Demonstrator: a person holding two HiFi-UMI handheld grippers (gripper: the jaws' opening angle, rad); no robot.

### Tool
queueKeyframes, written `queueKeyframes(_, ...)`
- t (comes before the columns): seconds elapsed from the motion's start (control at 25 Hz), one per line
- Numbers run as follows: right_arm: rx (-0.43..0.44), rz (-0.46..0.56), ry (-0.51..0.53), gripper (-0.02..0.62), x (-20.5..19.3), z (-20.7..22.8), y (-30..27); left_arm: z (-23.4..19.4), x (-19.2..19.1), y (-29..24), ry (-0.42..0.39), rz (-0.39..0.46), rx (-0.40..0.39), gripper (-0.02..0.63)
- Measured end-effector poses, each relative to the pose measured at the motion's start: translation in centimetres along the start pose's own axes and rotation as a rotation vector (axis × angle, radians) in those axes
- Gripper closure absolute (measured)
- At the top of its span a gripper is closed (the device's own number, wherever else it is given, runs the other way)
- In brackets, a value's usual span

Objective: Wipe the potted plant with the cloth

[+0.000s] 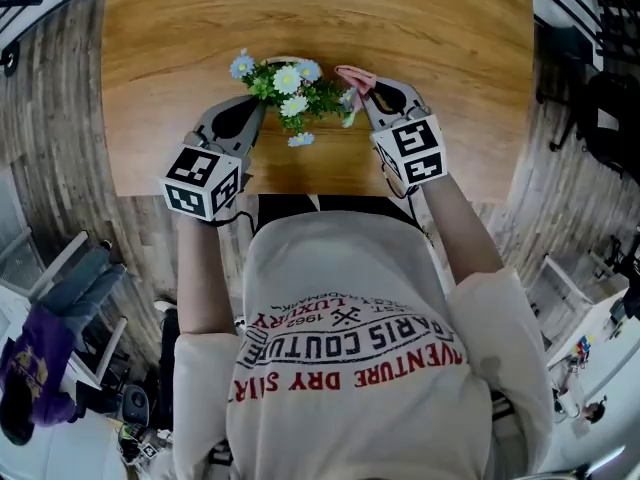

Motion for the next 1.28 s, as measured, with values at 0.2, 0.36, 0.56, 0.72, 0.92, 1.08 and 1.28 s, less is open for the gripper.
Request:
queueKeyframes(0.2,0.048,0.028,0.057,0.552,2.1,-0.7,-1.9,-0.1,-0.5,0.3,0.038,0.035,0.053,0.595)
queueKeyframes(0.36,0.129,0.022,0.123,0.552,2.2,-2.8,-2.8,-0.3,-0.6,0.3,0.082,0.068,0.066,0.595)
queueKeyframes(0.56,0.206,0.027,0.194,0.552,1.6,-5.2,-2.7,-0.5,-0.7,0.6,0.115,0.08,0.052,0.595)
queueKeyframes(0.72,0.199,0.024,0.203,0.552,1.8,-5.4,-2.5,-0.5,-0.4,0.2,0.1,0.067,0.037,0.595)
queueKeyframes(0.92,0.166,0.013,0.165,0.552,1.6,-6.2,-2.2,-0.3,-0.2,-0.6,0.069,0.059,-0.016,0.595)
queueKeyframes(1.08,0.135,0.004,0.122,0.552,1.4,-7.3,-1.4,-0.3,-0.2,-0.8,0.025,0.044,-0.016,0.595)
queueKeyframes(1.28,0.138,0.009,0.069,0.552,0.7,-8.9,0.2,-0.3,-0.2,-0.5,-0.008,0.054,-0.024,0.594)
Point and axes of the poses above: the fingertips, and each gripper's own axes: y backward along the fingers, z to its right, x out of its top, the point moved 5 cm from there along y, backward along the fingers, and after that the axes turned 10 degrees about -x, right-handed, at the moved point
